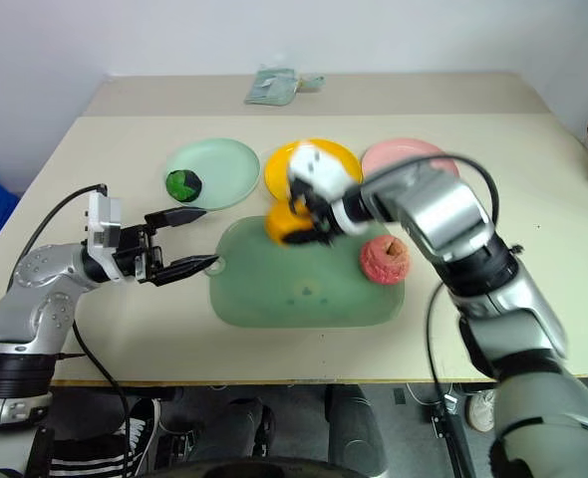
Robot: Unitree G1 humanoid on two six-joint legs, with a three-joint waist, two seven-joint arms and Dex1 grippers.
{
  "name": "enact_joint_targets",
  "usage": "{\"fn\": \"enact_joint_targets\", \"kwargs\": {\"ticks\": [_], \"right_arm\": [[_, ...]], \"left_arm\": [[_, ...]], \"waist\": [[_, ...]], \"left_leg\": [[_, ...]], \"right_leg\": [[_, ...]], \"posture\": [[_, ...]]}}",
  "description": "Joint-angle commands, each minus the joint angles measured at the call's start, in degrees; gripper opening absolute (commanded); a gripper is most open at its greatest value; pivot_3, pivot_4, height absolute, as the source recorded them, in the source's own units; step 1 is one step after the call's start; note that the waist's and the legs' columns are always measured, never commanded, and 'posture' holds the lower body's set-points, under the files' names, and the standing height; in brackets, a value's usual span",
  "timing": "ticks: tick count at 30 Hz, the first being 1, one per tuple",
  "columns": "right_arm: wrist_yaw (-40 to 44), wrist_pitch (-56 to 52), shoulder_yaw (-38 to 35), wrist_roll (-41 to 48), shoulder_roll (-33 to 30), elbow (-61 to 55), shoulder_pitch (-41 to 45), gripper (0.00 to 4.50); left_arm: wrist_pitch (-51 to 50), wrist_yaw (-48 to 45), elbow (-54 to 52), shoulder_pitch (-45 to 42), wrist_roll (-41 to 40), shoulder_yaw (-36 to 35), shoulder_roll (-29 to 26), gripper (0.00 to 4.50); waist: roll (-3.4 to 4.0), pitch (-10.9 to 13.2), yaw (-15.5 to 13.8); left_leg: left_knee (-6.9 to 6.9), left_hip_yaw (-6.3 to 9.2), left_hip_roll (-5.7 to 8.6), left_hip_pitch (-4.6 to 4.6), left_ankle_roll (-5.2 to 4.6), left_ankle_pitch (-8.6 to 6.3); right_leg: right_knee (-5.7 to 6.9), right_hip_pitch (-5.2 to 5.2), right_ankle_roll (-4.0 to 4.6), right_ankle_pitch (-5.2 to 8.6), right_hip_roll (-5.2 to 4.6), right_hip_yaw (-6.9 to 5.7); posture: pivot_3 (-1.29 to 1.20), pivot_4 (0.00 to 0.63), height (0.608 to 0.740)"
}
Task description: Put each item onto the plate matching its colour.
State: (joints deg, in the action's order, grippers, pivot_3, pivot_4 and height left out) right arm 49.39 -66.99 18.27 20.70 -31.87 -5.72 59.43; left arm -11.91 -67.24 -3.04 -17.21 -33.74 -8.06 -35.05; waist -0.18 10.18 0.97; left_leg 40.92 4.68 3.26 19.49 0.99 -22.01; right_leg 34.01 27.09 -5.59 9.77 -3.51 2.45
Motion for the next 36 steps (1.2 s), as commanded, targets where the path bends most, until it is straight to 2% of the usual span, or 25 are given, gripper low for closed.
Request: {"fn": "enact_joint_targets", "kwargs": {"ticks": [1, 6, 8, 10, 13, 15, 18, 19, 22, 24, 25, 27, 32, 36], "right_arm": [[-7.35, 11.79, -5.07, -5.45, 2.51, 9.29, 3.91, 2.98], [-18.01, 27.70, -4.43, -14.41, 8.31, 31.51, 7.61, 2.98], [-20.10, 29.72, -7.63, -13.33, 12.48, 40.90, 9.64, 2.98], [-21.33, 34.43, -7.29, -15.47, 14.22, 47.70, 10.62, 2.98], [-22.85, 38.68, -7.62, -17.30, 15.54, 54.23, 11.72, 4.32], [-22.64, 38.97, -10.03, -15.61, 16.08, 54.47, 12.87, 4.42], [-18.48, 38.00, -14.42, -11.57, 14.96, 51.27, 14.22, 4.42], [-14.37, 35.99, -15.03, -9.81, 13.79, 48.08, 13.91, 4.42], [-3.70, 29.90, -9.54, -10.48, 8.32, 35.31, 10.15, 4.42], [7.56, 23.70, -3.87, -7.43, 0.86, 19.85, 4.82, 4.42], [13.60, 19.47, -1.71, -4.56, -4.98, 10.75, 1.77, 4.42], [20.12, 13.62, -0.33, -0.94, -13.41, 0.23, -1.92, 4.42], [26.67, 12.57, 2.08, -2.62, -29.44, -8.16, -9.47, 4.42], [26.09, 10.00, 0.79, -1.94, -32.84, -8.98, -12.85, 4.42]], "left_arm": [[0.61, 3.91, 0.27, -2.74, 0.10, -2.03, 0.96, 4.50], [-3.79, 12.82, 2.35, -6.20, 4.29, 0.36, 2.02, 4.50], [-2.39, 15.17, 2.09, -6.64, 6.17, 1.12, 3.32, 4.50], [-3.26, 16.04, 0.93, -6.71, 5.82, 1.44, 4.25, 4.50], [-3.34, 15.98, -1.27, -5.90, 5.48, 1.49, 4.34, 4.50], [-3.82, 15.34, -2.77, -5.10, 4.44, 0.97, 3.77, 4.50], [-5.82, 12.96, -6.08, -3.54, 0.46, -0.35, 2.83, 4.50], [-6.83, 12.02, -7.42, -2.93, -1.49, -0.89, 2.56, 4.50], [-8.53, 9.63, -10.58, -1.27, -6.18, -2.26, 2.06, 4.50], [-10.48, 8.12, -11.92, -0.57, -9.09, -2.67, 1.35, 4.50], [-10.20, 7.19, -12.16, -0.25, -8.86, -2.24, 0.95, 4.50], [-10.59, 5.28, -12.35, 0.55, -8.50, -1.27, -0.27, 4.50], [-10.99, -0.27, -12.09, 2.93, -6.35, 2.37, -3.93, 4.50], [-10.50, -0.18, -11.13, 1.40, -6.19, 3.11, -2.71, 4.50]], "waist": [[-0.03, -0.02, -0.43], [-0.05, -0.03, -0.08], [-0.03, -0.02, 0.34], [-0.02, -0.02, 1.13], [-0.02, -0.02, 1.79], [-0.01, -0.02, 2.23], [0.02, 0.00, 2.89], [0.02, 0.00, 2.98], [0.03, 0.01, 2.93], [0.02, 0.00, 2.42], [0.02, -0.01, 2.10], [0.04, 0.00, 1.38], [0.07, 0.03, 1.04], [0.04, 0.06, 1.33]], "left_leg": [[-0.01, 0.06, 0.00, 0.01, 0.01, 0.01], [0.02, 0.03, 0.14, 0.01, 0.01, 0.01], [-0.03, -0.02, 0.13, 0.00, 0.01, 0.01], [-0.20, -0.09, 0.09, 0.08, 0.05, 0.03], [-0.28, -0.07, 0.05, 0.49, 0.13, 0.08], [-0.11, -0.07, 0.07, 1.02, 0.16, 0.10], [-0.10, -0.07, 0.07, 1.09, 0.19, 0.12], [-0.10, -0.07, 0.07, 1.08, 0.20, 0.12], [-0.08, -0.06, 0.06, 1.08, 0.19, 0.12], [-0.07, -0.05, 0.05, 1.04, 0.19, 0.11], [-0.07, 0.01, 0.04, 1.02, 0.19, 0.11], [-0.03, 0.02, 0.06, 1.00, 0.15, 0.09], [0.12, -0.08, 0.11, 0.77, 0.03, 0.03], [0.02, -0.06, -0.02, -0.10, -0.34, -0.18]], "right_leg": [[0.00, -0.01, 0.00, 0.00, 0.00, -0.04], [-0.03, -0.11, 0.01, -0.01, -0.09, -0.03], [0.04, -0.06, 0.01, -0.01, -0.06, 0.02], [0.06, 0.14, 0.01, -0.01, -0.03, 0.10], [0.06, 0.59, 0.02, -0.01, -0.02, 0.09], [0.20, 1.14, 0.02, -0.01, -0.04, 0.10], [0.22, 1.24, 0.02, -0.01, -0.05, 0.09], [0.22, 1.24, 0.02, -0.01, -0.05, 0.09], [0.22, 1.23, 0.02, -0.02, -0.05, 0.08], [0.21, 1.17, 0.02, -0.01, -0.04, 0.07], [0.21, 1.09, 0.02, -0.01, -0.04, 0.01], [0.16, 1.01, 0.02, -0.01, -0.04, -0.02], [0.07, 0.70, 0.01, -0.02, -0.07, 0.02], [-0.04, -0.14, 0.00, 0.00, 0.04, -0.05]], "posture": [[0.00, 0.150, 0.740], [0.00, 0.150, 0.740], [0.00, 0.150, 0.740], [0.00, 0.150, 0.740], [0.00, 0.150, 0.740], [0.00, 0.150, 0.740], [0.00, 0.150, 0.740], [0.00, 0.150, 0.740], [0.00, 0.150, 0.740], [0.00, 0.150, 0.740], [0.00, 0.150, 0.740], [0.00, 0.150, 0.740], [0.00, 0.150, 0.740], [0.00, 0.150, 0.740]]}}
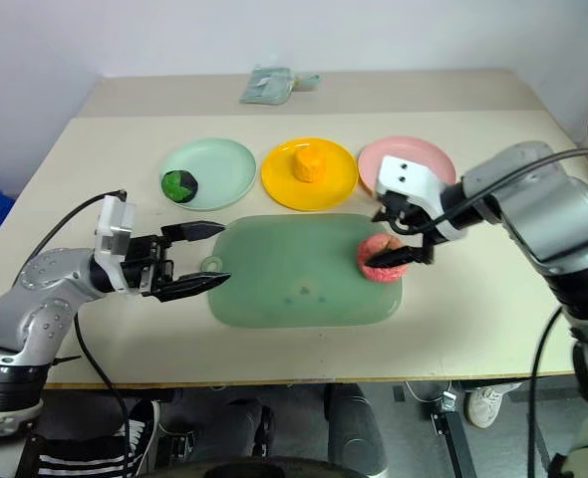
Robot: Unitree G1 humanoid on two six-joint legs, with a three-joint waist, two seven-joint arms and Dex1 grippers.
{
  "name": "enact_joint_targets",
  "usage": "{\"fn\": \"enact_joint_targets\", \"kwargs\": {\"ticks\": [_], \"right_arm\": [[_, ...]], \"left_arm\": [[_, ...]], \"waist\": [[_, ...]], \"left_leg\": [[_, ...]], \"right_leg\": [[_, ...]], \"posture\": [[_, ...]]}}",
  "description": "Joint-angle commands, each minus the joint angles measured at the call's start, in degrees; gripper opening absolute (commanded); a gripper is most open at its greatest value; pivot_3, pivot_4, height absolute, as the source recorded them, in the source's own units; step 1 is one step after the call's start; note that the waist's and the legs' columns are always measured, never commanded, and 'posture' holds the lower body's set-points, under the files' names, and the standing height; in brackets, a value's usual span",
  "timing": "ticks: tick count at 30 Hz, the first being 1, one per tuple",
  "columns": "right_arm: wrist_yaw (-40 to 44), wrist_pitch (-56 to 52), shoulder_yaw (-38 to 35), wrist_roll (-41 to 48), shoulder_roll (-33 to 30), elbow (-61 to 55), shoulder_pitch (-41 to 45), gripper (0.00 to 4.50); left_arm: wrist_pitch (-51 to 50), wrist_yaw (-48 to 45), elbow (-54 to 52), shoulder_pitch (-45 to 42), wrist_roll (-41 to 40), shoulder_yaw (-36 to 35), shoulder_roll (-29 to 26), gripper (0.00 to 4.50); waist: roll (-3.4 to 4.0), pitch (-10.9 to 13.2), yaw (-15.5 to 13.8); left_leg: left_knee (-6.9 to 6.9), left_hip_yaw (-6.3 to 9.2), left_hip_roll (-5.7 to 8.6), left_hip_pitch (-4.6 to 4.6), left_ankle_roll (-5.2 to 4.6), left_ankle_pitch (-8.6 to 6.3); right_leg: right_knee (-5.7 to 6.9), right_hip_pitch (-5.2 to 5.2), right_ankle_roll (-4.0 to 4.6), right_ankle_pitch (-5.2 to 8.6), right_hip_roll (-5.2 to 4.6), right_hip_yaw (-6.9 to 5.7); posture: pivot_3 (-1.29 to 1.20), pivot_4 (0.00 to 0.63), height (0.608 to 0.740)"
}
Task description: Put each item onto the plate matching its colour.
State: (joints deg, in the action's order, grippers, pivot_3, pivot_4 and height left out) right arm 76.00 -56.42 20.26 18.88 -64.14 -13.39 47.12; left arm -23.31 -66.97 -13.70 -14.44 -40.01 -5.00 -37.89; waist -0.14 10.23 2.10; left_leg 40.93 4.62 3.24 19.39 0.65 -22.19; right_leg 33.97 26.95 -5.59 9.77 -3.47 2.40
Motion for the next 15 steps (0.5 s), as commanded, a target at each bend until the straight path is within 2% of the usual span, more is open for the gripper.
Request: {"fn": "enact_joint_targets", "kwargs": {"ticks": [1, 6, 15], "right_arm": [[-1.63, 0.61, -0.79, -1.59, -0.56, -0.69, -1.30, 4.42], [-5.38, 2.55, -0.02, -4.83, 2.03, 2.56, -2.57, 4.42], [-4.95, 3.94, -1.27, -5.43, 3.22, 4.79, -1.46, 4.42]], "left_arm": [[0.97, -0.56, -0.27, -1.59, 0.28, 0.23, 0.23, 4.50], [1.15, -1.19, 0.54, -2.22, 0.81, 0.47, 0.39, 4.50], [0.63, -1.33, 0.75, -2.17, 0.74, -0.05, -0.15, 4.50]], "waist": [[0.00, 0.00, 0.28], [0.00, -0.01, 0.20], [0.00, -0.01, -1.47]], "left_leg": [[0.00, -0.02, -0.02, -0.06, 0.00, 0.00], [0.01, -0.01, -0.02, -0.05, 0.03, 0.02], [0.01, -0.01, 0.02, 0.00, 0.05, 0.03]], "right_leg": [[0.01, -0.05, 0.00, 0.00, 0.02, 0.01], [0.04, -0.03, 0.00, 0.00, 0.00, 0.02], [-0.03, 0.00, 0.01, -0.01, -0.06, 0.02]], "posture": [[0.00, 0.150, 0.740], [0.00, 0.150, 0.740], [0.00, 0.150, 0.740]]}}
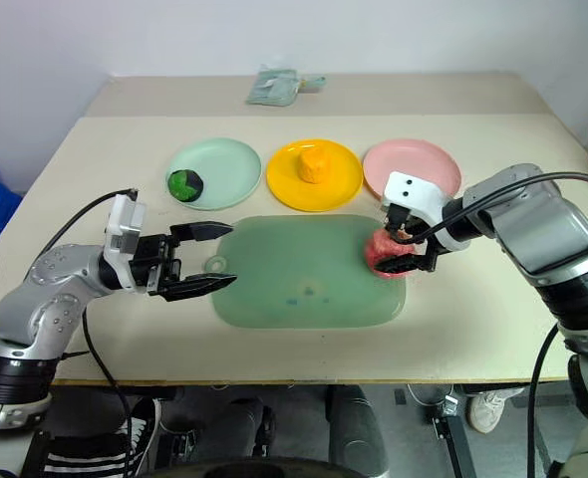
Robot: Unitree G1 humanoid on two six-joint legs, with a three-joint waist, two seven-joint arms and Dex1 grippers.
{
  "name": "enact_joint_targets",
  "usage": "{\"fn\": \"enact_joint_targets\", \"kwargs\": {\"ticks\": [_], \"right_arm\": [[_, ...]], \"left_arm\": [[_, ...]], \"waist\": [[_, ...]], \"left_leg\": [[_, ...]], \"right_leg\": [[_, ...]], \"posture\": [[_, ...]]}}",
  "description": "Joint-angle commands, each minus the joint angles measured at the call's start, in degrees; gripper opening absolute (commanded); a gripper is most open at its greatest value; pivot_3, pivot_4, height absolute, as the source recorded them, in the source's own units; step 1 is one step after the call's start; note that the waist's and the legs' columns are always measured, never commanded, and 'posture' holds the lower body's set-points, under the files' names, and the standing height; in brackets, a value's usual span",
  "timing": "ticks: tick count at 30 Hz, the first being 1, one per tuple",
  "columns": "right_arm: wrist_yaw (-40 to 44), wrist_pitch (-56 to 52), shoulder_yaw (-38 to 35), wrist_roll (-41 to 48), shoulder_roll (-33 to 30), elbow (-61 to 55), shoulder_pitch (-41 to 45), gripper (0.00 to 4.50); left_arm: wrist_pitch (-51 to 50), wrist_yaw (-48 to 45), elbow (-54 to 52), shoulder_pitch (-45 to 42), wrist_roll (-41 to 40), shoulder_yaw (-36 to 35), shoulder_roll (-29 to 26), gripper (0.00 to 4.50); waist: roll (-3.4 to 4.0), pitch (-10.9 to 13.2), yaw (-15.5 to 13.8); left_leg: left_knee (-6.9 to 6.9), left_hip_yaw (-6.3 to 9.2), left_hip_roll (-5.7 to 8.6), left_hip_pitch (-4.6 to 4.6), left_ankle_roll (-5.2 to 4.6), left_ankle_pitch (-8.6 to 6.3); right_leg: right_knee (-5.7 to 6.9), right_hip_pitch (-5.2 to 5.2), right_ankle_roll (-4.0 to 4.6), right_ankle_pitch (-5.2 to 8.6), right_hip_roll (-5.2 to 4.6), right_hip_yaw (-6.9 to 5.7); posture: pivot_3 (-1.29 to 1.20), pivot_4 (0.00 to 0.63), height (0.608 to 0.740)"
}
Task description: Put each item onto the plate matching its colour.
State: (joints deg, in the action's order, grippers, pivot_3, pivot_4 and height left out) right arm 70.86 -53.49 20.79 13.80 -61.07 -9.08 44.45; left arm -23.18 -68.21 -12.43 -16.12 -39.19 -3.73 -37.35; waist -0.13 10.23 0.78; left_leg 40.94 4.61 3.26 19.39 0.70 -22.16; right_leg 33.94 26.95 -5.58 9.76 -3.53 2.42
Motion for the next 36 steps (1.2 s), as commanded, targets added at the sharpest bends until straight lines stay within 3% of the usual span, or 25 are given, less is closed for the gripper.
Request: {"fn": "enact_joint_targets", "kwargs": {"ticks": [1, 10, 36], "right_arm": [[0.02, 1.26, -1.56, -0.63, 0.43, 0.93, 1.29, 4.42], [1.33, 4.93, 3.15, -5.41, -0.59, 1.04, -2.78, 4.42], [5.97, 6.23, 1.57, -10.14, -5.39, 0.51, -0.99, 4.42]], "left_arm": [[0.50, -0.10, -0.48, -0.46, -0.13, -1.41, -0.73, 4.50], [0.41, 0.93, -1.43, 0.10, -0.59, -1.82, -0.63, 4.50], [0.84, 1.03, -0.97, -0.45, -0.29, -1.15, 0.05, 4.50]], "waist": [[0.00, 0.00, -0.25], [0.00, 0.00, -0.16], [0.00, 0.00, -0.13]], "left_leg": [[0.00, 0.01, 0.00, 0.01, 0.00, 0.00], [0.01, 0.00, 0.01, 0.02, 0.02, 0.01], [0.00, 0.00, 0.00, 0.01, 0.04, 0.02]], "right_leg": [[0.00, 0.00, 0.00, 0.00, 0.00, -0.01], [-0.02, 0.00, 0.00, 0.00, -0.01, -0.01], [-0.02, -0.01, 0.00, 0.00, 0.01, -0.01]], "posture": [[0.00, 0.150, 0.740], [0.00, 0.150, 0.740], [0.00, 0.150, 0.740]]}}
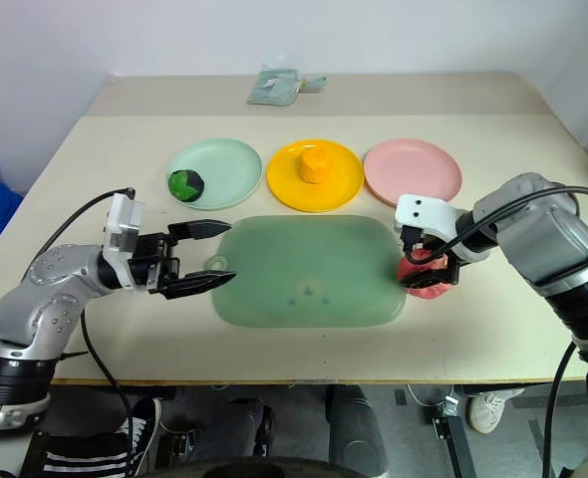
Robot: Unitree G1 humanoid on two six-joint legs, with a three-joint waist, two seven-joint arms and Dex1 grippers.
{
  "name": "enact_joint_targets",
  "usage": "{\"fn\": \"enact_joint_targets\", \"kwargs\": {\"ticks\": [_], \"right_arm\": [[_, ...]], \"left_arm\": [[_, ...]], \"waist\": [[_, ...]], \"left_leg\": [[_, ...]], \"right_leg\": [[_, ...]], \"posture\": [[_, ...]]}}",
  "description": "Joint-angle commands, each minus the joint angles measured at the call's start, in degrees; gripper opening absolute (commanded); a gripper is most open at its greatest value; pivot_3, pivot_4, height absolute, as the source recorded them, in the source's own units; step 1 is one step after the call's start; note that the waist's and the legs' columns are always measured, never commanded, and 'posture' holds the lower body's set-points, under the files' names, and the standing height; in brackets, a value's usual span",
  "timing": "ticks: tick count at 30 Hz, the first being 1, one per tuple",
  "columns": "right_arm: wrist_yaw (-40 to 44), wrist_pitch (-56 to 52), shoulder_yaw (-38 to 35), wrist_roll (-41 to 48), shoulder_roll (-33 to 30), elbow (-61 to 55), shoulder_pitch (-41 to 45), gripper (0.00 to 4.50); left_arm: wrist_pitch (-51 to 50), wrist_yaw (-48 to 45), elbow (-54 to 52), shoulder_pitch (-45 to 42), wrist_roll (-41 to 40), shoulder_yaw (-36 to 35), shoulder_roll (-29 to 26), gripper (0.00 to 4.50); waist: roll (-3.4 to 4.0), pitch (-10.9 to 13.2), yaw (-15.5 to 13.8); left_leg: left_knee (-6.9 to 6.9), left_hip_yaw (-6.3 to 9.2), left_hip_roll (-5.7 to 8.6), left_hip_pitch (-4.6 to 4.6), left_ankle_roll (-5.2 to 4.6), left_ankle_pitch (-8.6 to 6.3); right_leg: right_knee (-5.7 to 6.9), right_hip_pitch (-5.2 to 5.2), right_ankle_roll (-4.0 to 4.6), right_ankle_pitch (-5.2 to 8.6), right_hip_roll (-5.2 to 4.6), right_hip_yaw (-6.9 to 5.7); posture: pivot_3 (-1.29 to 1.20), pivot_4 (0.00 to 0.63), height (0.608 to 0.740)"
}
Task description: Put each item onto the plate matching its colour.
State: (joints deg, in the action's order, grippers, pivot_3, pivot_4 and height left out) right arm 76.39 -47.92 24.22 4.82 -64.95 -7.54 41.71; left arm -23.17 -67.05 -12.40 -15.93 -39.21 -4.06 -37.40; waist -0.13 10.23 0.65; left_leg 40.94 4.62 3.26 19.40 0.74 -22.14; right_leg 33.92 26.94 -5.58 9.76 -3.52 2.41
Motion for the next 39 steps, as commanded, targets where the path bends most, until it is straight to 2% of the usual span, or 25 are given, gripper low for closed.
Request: {"fn": "enact_joint_targets", "kwargs": {"ticks": [1, 16, 20, 25, 30, 35, 39], "right_arm": [[0.86, 0.56, -1.90, -1.02, -1.61, -1.19, 1.64, 4.42], [2.88, 1.08, 1.52, -6.58, -3.34, 0.01, -3.05, 4.42], [3.34, 0.21, 0.76, -6.30, -2.44, -0.50, -3.34, 3.37], [2.38, 1.70, -1.04, -6.61, -0.86, 0.80, -0.95, 3.34], [-8.05, 9.00, -6.66, -7.49, 8.56, 9.84, 7.31, 3.34], [-24.95, 19.99, -8.69, -12.68, 16.53, 28.47, 15.00, 3.34], [-36.11, 27.04, -11.51, -13.69, 22.82, 43.84, 19.02, 3.34]], "left_arm": [[0.85, -0.17, -0.96, -0.65, -0.25, -0.79, 0.15, 4.50], [0.73, -0.10, -1.63, -0.49, -0.33, -0.91, 0.22, 4.50], [0.22, 0.00, -1.91, -0.61, -0.81, -1.14, 0.06, 4.50], [-1.11, -0.41, -1.55, -1.13, -3.33, -2.67, 0.03, 4.50], [-0.17, 3.62, -0.77, -4.01, -5.09, -4.49, 3.79, 4.50], [5.20, 7.28, 1.42, -6.64, 0.09, -3.47, 7.62, 4.50], [7.47, 10.09, 4.65, -6.86, 7.62, -0.21, 7.10, 4.50]], "waist": [[0.00, 0.00, 0.00], [-0.03, -0.02, 0.00], [-0.06, -0.03, -0.16], [-0.06, -0.03, -0.01], [0.01, 0.02, 0.52], [-0.02, 0.00, -0.22], [-0.04, -0.01, 0.03]], "left_leg": [[0.00, 0.00, 0.00, 0.00, -0.01, 0.00], [0.00, -0.01, 0.00, -0.04, 0.22, 0.12], [0.03, 0.05, 0.00, -0.06, 0.21, 0.12], [0.03, 0.05, 0.00, -0.07, 0.21, 0.12], [0.02, -0.04, -0.01, -0.11, 0.26, 0.14], [0.00, 0.05, 0.01, 0.02, 0.43, 0.23], [-0.01, 0.01, 0.09, 0.07, 0.36, 0.20]], "right_leg": [[0.00, 0.00, 0.00, 0.00, 0.00, 0.00], [-0.01, -0.06, 0.00, 0.00, 0.00, 0.00], [-0.09, -0.17, 0.00, 0.00, -0.01, -0.06], [-0.12, -0.17, 0.00, 0.00, -0.01, -0.06], [-0.01, -0.12, 0.00, -0.02, 0.00, 0.03], [0.07, 0.03, 0.02, -0.02, -0.01, -0.02], [-0.01, 0.04, 0.04, -0.02, -0.06, 0.03]], "posture": [[0.00, 0.150, 0.740], [0.00, 0.150, 0.740], [0.00, 0.150, 0.740], [0.00, 0.150, 0.740], [0.00, 0.150, 0.740], [0.00, 0.150, 0.740], [0.00, 0.150, 0.740]]}}
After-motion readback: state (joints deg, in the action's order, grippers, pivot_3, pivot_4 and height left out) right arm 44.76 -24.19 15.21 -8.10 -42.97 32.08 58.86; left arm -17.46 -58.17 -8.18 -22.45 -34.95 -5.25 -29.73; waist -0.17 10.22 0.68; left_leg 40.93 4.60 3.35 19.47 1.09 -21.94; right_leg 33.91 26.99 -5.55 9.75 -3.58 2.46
